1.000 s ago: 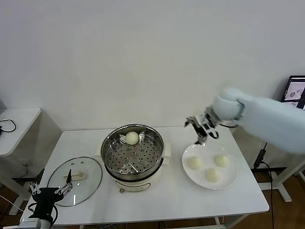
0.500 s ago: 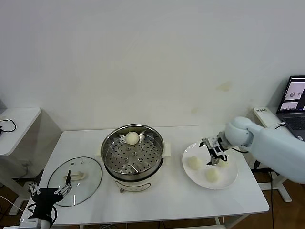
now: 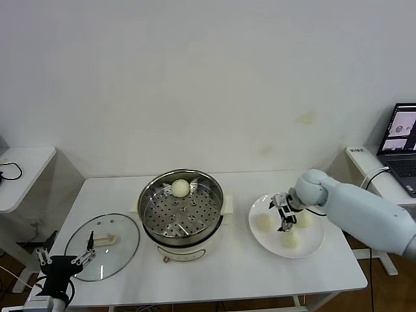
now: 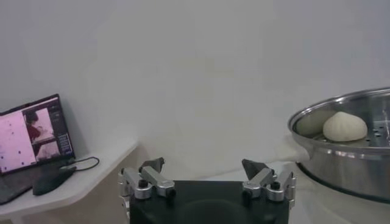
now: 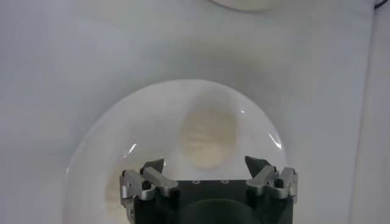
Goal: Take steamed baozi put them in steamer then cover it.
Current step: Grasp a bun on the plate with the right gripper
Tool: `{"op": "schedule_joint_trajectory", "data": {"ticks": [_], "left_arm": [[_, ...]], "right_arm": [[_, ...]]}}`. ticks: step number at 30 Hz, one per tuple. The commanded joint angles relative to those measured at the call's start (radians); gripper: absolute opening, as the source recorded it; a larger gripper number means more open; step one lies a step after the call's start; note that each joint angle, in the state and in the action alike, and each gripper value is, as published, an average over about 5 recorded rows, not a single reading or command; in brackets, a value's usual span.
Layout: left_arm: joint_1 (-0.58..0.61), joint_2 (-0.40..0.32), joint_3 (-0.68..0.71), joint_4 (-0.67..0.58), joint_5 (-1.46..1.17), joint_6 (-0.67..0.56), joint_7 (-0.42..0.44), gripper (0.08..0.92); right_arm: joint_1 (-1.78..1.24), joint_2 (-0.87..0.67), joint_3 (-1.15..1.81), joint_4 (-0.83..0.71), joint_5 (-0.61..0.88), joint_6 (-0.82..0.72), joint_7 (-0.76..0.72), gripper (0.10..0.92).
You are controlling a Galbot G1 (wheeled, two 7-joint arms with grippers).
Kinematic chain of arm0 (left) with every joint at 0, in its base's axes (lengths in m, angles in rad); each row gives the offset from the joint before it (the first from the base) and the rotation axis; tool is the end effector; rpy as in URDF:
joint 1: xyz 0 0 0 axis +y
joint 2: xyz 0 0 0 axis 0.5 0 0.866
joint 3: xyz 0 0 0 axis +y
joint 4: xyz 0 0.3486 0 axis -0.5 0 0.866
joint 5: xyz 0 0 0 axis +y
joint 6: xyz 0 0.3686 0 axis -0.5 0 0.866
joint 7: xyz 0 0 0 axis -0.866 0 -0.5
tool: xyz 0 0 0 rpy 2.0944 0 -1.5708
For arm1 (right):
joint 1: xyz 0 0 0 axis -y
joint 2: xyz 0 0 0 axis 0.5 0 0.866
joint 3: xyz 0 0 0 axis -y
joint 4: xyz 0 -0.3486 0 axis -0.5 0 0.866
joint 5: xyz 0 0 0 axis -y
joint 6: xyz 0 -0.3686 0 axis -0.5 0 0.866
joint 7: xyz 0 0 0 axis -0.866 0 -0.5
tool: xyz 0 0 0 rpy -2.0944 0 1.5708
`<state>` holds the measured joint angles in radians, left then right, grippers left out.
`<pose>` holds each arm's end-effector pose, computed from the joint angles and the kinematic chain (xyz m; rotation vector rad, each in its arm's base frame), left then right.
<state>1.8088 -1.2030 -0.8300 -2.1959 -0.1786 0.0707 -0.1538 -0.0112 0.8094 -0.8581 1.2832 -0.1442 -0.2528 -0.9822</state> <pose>0.1430 0.1319 -0.2629 0.2548 -2.9719 -0.4606 0.5222 -0.0613 -0.2321 1.3382 -1.3789 1.5096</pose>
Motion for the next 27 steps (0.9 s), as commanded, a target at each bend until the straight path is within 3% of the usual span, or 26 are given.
{"op": "schedule_joint_trajectory", "data": {"ticks": [1, 13, 27], "left_arm": [[-0.001, 0.0, -0.001, 0.002, 0.0, -0.001, 0.0, 0.823], [-0.005, -0.005, -0.005, 0.008, -0.004, -0.003, -0.002, 0.823], [-0.001, -0.009, -0.011, 0.001, -0.008, -0.005, -0.006, 0.823]], "right_arm": [[-0.027, 0.071, 0.016, -0.077, -0.015, -0.002, 0.0, 0.823], [-0.03, 0.107, 0.016, -0.118, -0.039, -0.023, 0.007, 0.809], [-0.002, 0.095, 0.013, -0.104, -0.019, -0.033, -0.039, 0.576]]}}
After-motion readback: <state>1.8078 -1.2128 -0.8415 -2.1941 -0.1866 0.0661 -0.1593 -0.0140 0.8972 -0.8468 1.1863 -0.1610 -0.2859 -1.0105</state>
